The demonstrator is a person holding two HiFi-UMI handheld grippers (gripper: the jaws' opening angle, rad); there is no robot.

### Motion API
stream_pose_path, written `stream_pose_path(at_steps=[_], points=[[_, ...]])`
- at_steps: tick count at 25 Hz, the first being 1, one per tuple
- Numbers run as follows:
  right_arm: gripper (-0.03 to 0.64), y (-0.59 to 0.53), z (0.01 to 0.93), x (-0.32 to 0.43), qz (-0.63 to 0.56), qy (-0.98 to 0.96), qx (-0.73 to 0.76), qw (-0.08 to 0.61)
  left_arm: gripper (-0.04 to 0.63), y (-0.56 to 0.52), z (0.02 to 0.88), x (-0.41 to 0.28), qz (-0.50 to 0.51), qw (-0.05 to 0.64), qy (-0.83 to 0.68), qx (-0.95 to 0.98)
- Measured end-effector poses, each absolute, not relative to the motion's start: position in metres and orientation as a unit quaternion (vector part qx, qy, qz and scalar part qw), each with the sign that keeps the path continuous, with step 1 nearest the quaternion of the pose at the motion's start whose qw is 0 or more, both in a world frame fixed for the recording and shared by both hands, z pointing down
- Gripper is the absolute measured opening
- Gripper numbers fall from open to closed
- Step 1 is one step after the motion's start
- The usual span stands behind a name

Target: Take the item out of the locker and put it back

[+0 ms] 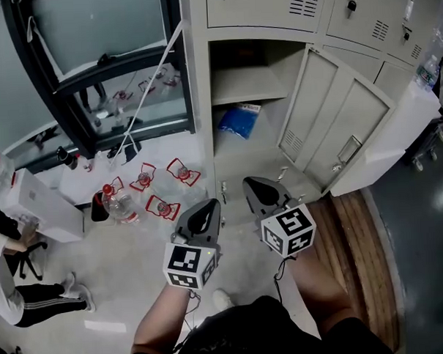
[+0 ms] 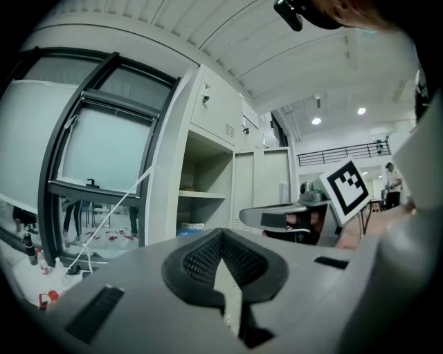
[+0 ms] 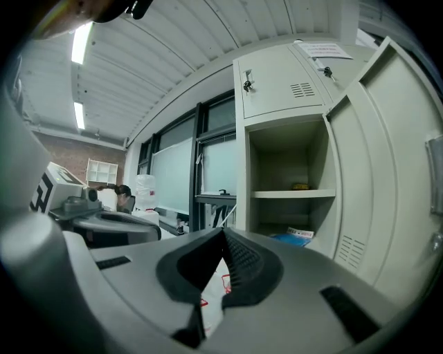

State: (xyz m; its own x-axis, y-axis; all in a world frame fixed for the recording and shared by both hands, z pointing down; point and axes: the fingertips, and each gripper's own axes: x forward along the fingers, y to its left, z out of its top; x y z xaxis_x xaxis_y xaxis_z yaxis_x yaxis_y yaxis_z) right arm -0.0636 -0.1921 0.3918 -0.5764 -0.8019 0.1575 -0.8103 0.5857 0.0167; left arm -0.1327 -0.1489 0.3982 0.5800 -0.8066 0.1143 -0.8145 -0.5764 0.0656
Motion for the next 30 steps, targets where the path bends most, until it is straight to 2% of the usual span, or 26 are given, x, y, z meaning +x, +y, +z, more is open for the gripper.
stream_pose_path(at_steps=[13,19,30], points=[[0.025,-0.215,0.397,-0.075,0.015,-0.882,0.462,0.096,0.005,-0.162,0.403,-0.142,0.027,0.063,-0.445,0.893],[0.057,-0.243,0.407,-0.063,0.022,-0.882,0.459,0.102,0.005,-0.182,0.408,-0.129,0.025,0.062,-0.444,0.894],[0.106,-0.329,0.444,-0.027,0.007,-0.873,0.461,0.157,0.005,-0.244,0.422,-0.098,0.030,0.068,-0.454,0.888]])
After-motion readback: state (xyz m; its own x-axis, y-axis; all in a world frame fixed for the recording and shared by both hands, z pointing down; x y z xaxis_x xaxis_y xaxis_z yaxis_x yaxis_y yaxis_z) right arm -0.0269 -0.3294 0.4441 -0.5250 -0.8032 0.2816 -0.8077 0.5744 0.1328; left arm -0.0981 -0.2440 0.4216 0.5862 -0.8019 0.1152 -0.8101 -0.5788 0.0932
